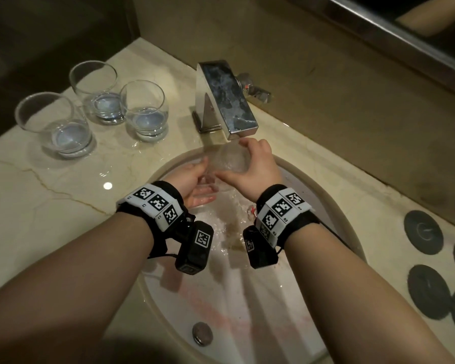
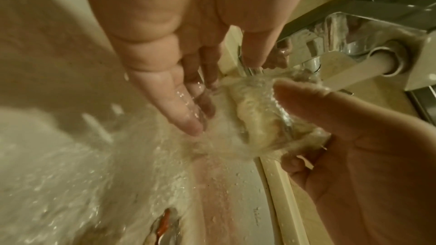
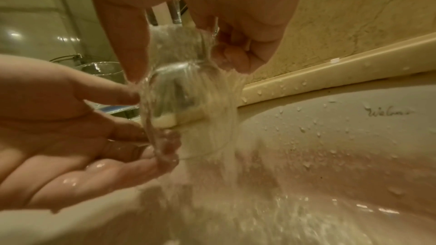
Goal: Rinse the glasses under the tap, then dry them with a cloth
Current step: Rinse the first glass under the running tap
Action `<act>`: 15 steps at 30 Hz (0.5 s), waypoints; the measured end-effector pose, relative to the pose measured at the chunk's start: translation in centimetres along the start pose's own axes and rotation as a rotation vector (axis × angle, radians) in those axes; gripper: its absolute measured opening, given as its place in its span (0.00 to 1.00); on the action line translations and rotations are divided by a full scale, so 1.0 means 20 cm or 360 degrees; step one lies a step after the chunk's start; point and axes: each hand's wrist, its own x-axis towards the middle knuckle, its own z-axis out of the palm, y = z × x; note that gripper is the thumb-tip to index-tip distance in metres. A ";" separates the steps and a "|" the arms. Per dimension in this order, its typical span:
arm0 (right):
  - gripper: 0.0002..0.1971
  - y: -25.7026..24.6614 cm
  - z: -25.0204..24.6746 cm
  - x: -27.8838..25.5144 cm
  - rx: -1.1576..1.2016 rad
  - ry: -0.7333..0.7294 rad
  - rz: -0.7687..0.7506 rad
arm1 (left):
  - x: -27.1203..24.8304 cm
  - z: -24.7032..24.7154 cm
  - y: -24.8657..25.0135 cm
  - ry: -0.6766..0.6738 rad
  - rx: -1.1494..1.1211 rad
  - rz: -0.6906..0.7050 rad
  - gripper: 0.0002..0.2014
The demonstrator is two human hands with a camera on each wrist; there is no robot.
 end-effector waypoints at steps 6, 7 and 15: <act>0.48 0.02 0.02 -0.01 0.0263 0.0203 -0.0039 | 0.02 0.02 0.01 -0.0014 -0.0180 -0.0004 0.16; 0.50 0.03 0.03 -0.01 0.0276 0.0227 -0.0049 | 0.02 0.02 0.01 -0.0017 -0.0199 -0.0003 0.16; 0.47 0.04 0.05 -0.03 0.0258 0.0216 -0.0093 | 0.03 0.03 -0.02 -0.0039 -0.0282 -0.0022 0.16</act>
